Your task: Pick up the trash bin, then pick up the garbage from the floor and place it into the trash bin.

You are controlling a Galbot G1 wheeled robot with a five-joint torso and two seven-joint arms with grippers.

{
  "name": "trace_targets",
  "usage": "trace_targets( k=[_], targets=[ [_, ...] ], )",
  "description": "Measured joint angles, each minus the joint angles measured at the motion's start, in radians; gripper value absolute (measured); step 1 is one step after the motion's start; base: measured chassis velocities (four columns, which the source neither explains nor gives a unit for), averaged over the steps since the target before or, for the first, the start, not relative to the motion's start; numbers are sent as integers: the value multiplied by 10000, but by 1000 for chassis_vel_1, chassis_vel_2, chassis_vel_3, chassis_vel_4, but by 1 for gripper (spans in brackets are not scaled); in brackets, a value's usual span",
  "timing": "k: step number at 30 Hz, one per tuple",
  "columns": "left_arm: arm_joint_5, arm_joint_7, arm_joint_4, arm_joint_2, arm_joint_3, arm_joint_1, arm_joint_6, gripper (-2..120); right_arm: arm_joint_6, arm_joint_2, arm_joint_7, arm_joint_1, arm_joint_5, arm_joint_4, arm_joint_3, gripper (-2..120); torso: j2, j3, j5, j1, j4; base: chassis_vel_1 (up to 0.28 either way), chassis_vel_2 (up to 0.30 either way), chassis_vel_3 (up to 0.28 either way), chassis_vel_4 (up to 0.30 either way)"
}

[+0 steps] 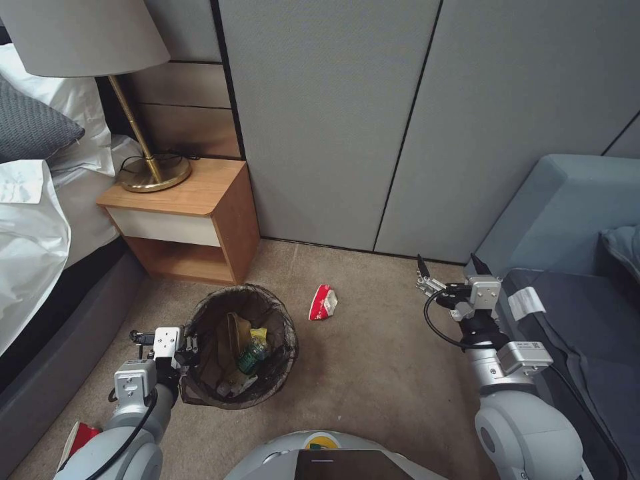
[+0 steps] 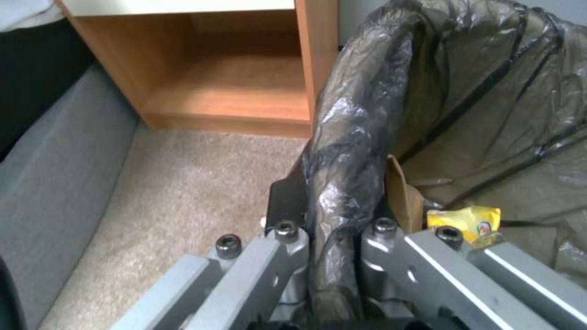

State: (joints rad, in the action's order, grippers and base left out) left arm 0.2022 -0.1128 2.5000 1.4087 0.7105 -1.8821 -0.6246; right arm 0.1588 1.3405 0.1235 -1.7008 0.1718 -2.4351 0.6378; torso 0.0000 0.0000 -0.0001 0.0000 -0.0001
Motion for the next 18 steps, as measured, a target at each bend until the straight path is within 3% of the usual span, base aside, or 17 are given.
trace_targets(
  k=[11,18],
  targets=[
    [13,-17,0,21,17,-10,10,5,-36,-169,184,80,180,81,-227,100,0,1,0,1,-2,-66,55,56,-67],
    [40,-35,0,32,79,-77,60,5,809,-1267,634,1309,674,876,-1534,100,0,0,1,0,4,0,0,0,0]
  ],
)
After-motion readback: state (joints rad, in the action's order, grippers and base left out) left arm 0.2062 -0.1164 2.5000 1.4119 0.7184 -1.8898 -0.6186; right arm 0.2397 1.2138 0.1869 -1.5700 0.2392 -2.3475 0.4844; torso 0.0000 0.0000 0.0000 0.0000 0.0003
